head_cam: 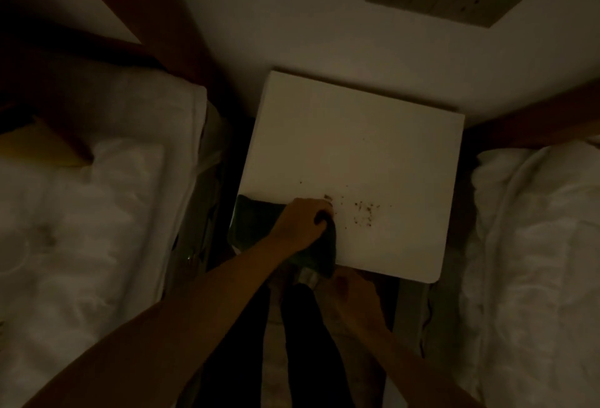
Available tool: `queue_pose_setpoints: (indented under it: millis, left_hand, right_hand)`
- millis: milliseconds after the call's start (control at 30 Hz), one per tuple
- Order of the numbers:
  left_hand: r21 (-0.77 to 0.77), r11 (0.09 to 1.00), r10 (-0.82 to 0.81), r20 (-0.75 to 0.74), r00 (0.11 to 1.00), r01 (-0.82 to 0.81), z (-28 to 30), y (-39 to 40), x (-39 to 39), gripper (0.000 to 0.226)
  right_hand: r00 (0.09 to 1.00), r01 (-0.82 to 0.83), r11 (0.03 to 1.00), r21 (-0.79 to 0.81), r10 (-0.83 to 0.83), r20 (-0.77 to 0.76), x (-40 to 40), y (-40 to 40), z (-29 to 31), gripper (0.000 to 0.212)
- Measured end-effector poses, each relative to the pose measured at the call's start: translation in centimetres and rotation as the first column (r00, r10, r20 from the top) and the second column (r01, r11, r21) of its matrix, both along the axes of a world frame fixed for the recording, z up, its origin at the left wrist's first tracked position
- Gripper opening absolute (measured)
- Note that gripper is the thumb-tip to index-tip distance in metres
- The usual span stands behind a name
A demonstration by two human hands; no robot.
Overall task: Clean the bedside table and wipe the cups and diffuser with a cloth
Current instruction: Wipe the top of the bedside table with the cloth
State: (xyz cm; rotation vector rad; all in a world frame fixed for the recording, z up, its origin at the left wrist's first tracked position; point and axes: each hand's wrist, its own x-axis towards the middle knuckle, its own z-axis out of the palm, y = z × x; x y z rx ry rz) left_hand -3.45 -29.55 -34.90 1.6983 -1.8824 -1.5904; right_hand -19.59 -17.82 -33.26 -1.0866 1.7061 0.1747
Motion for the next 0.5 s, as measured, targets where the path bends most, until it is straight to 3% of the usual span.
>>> queue_pose_setpoints:
  millis: [100, 200, 267, 333, 433, 500]
  left_hand:
    - [-0.039, 0.997, 0.068, -0.098, 0.993, -0.073, -1.2, -0.1, 0.5, 0.027]
    - [-0.202, 0.959, 0.18, -0.099, 0.979, -0.197, -1.5, -0.6, 3.4, 0.023]
    - [-0.314, 0.932, 0.186, -0.018, 0.982, -0.182, -1.5, -0.8, 6.1, 0.021]
    - [-0.391, 0.901, 0.229, 0.054, 0.972, -0.19, -2.3, -1.0, 9.0, 0.022]
    - [-0.428, 0.859, 0.35, 0.088, 0.933, -0.282, -4.1, -2.1, 12.3, 0.029]
    - [-0.419, 0.852, 0.394, 0.114, 0.912, -0.315, -4.8, -2.2, 13.4, 0.039]
  right_hand:
    - [0.913, -0.382, 0.892, -0.241, 0.323, -0.249, 0.4, 0.5, -0.5, 0.028]
    - [0.79, -0.587, 0.563, -0.581, 0.555, -0.261, 2.8, -1.6, -1.9, 0.039]
    - [0.62, -0.687, 0.332, -0.646, 0.732, -0.283, 4.4, -4.1, -3.8, 0.058]
    - [0.491, -0.731, 0.185, -0.657, 0.811, -0.318, 6.0, -6.9, -6.4, 0.059]
    - [0.355, -0.701, 0.065, -0.71, 0.895, -0.269, 7.8, -10.2, -9.8, 0.057]
    - [0.32, -0.673, 0.044, -0.738, 0.917, -0.238, 8.3, -11.4, -10.6, 0.058]
